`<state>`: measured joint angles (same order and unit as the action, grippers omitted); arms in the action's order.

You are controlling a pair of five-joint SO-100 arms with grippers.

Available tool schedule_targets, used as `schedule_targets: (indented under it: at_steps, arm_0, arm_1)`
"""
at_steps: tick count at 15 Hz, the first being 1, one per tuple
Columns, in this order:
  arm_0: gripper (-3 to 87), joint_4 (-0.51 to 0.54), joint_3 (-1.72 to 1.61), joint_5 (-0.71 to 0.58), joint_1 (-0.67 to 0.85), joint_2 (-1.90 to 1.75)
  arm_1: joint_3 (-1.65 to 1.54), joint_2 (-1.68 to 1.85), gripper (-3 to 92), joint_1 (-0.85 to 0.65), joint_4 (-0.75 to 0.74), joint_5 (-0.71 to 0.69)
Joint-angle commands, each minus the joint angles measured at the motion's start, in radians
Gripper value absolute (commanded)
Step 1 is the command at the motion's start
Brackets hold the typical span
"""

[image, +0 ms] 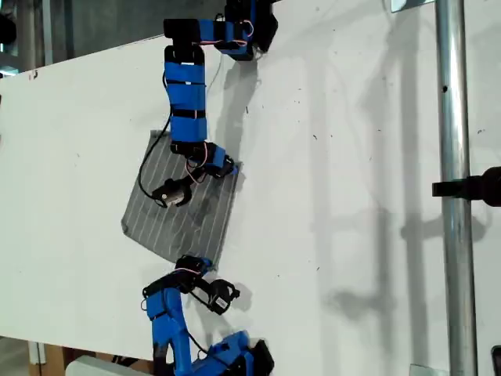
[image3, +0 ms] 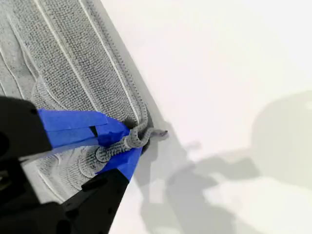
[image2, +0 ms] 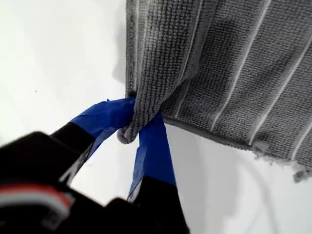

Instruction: Grasp corners of a towel and fold twice.

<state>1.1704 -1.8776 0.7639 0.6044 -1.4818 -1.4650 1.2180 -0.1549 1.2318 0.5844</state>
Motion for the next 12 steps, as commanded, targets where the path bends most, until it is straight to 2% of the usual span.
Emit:
schedule_targets:
  at_steps: [1,4,8,10,12]
  arm_0:
    - [-2.8,0.101,0.035,0.089,-0.149,-0.133]
    - [-2.8,0.196,0.029,0.301,-0.414,-0.281]
    - [-2.8,0.189,0.104,0.664,-0.795,-0.299]
    - [-2.8,0.189,0.152,0.796,-0.913,-0.258]
    - [-2.8,0.209,0.167,0.810,-0.920,-0.255]
  arm_1:
    - [0.008,0.118,-0.2,0.081,0.031,0.037]
    - [0.008,0.196,-0.2,0.252,0.107,0.114]
    - [0.005,0.249,-0.2,0.518,0.118,0.284]
    - [0.009,0.253,-0.2,0.612,0.087,0.351]
    - [0.012,0.268,-0.2,0.600,0.084,0.371]
